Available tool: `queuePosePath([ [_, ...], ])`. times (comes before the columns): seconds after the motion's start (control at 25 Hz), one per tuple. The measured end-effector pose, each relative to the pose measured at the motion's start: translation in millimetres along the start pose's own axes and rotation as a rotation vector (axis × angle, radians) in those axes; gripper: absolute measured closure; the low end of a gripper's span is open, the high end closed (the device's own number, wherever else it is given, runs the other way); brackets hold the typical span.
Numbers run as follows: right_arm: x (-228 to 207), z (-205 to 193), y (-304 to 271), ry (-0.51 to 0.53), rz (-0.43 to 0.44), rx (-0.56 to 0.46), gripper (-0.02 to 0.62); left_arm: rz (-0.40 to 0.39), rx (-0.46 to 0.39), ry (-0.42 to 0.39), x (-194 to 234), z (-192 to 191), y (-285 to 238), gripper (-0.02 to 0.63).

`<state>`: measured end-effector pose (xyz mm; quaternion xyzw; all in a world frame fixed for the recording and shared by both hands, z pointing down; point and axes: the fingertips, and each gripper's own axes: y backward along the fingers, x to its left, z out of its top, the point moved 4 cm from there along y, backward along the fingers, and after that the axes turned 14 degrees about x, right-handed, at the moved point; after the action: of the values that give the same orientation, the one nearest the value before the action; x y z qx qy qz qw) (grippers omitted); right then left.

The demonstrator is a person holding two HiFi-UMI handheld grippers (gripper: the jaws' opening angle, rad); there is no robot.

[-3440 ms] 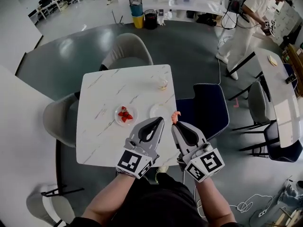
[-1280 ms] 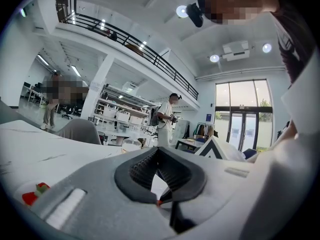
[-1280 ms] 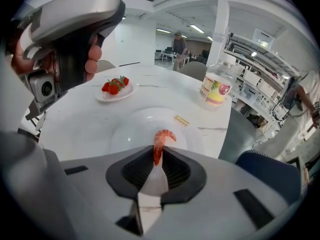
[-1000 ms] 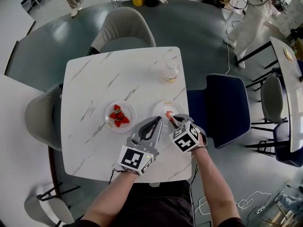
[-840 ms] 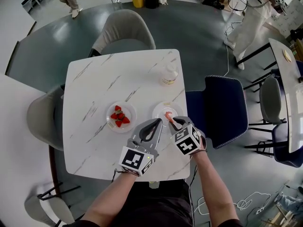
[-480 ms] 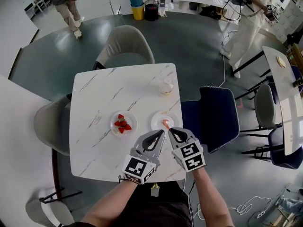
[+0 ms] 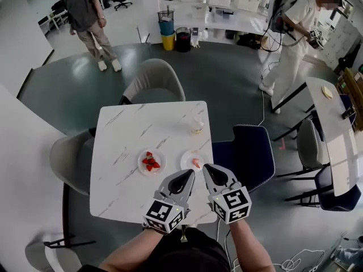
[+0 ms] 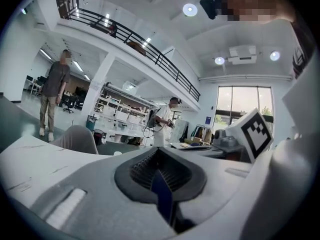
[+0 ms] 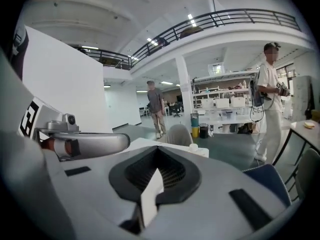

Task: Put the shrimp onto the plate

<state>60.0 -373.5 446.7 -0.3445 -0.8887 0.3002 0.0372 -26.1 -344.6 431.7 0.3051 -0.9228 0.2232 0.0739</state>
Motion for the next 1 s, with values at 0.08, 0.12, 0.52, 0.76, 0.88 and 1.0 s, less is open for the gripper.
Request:
queuePosePath([
  [0.08,5.3,12.0,11.9,0.002,0.007,-0.039,0.594,0.008,-0.012,-0.006,-4.6,11.5,8.7,0.598],
  [0.12,8.4,17.1,17.8,0.003,0.012,-0.057,0.594,0.012,-0.018,-0.01,-7.7,15.9,13.2,0.598],
  [0.52,28.5,54.4,63.9,0.026,0.015,-0.183,0.594,0.016,-0.073,-0.031,-36.0,44.7,43.3,0.598],
  [0.76,34.4,69.5,80.3,0.029,0.016,-0.233,0.595,0.007,-0.112,-0.047,-45.1,65.5,55.0,0.598],
  [0.88,36.8,75.6,86.0,0.032,0.017,-0.255,0.595,0.008,-0.128,-0.059,-46.8,72.0,59.4,0.598],
  [1.0,39.9,79.8,88.6,0.037,0.02,-0.269,0.595,0.012,-0.138,-0.067,-46.4,75.1,62.3,0.598],
])
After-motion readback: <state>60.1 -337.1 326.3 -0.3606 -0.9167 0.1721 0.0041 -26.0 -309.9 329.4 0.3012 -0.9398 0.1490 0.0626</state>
